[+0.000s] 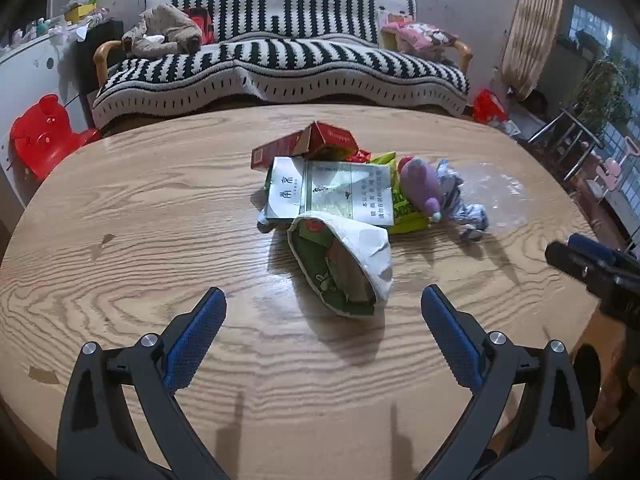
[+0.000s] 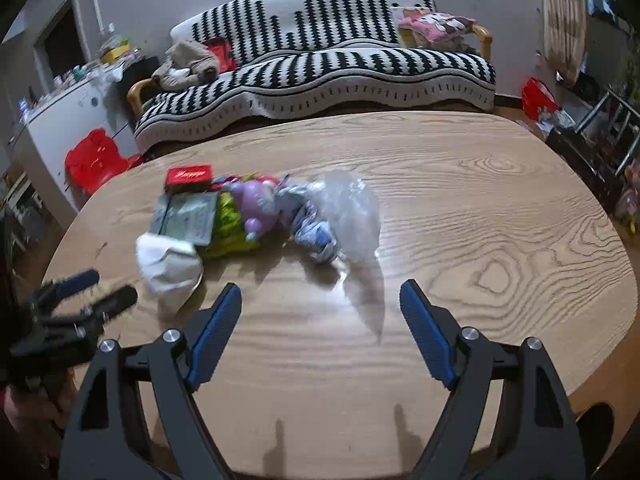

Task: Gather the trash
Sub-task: 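Return both tools to the table above the remaining trash, then grasp the green-and-white wrapper with the left tool while the right tool grasps the clear plastic bag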

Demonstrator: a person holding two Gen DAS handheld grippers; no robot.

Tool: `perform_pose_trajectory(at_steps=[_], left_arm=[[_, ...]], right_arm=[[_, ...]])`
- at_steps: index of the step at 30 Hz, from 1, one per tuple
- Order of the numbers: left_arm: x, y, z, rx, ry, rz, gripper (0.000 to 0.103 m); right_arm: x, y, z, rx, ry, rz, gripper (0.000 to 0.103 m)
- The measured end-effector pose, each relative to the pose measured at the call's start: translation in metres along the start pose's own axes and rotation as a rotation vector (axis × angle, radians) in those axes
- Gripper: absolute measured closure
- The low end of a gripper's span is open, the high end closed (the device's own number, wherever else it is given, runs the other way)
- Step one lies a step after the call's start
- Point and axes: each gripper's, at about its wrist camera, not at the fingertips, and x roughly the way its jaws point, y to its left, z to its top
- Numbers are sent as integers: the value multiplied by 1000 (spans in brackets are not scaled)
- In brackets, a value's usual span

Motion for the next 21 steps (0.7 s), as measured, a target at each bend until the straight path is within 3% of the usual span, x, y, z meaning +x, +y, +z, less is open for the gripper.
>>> perform_pose_trajectory(at_steps=[8,13,15,16,17,18,19,20,21], left_arm=[[36,-1,13,-74,27,5,8],[48,-8,19,-78,38,8,9],[54,-10,21,-80,46,8,12],[57,-10,21,-81,52,4,19],[60,-11,21,-80,62,-2,28],[63,-12,21,-79,72,-6,34],[66,-13,21,-76,77,-9,40],[65,-14,22,-73,69,-13,56],[63,-15,23,-66,63,-9,56]], right_arm=[[43,-28,20,143,0,-12,24],[70,-34,31,156,4,-20,26],[79,-38,35,169,9,-20,29],[84,-41,36,180,14,-8,32],[89,-43,37,187,22,-4,35],[93,-46,37,193,29,7,51],[95,-50,37,197,33,19,76],[96,-51,36,200,35,25,87],[94,-51,35,197,27,21,93]])
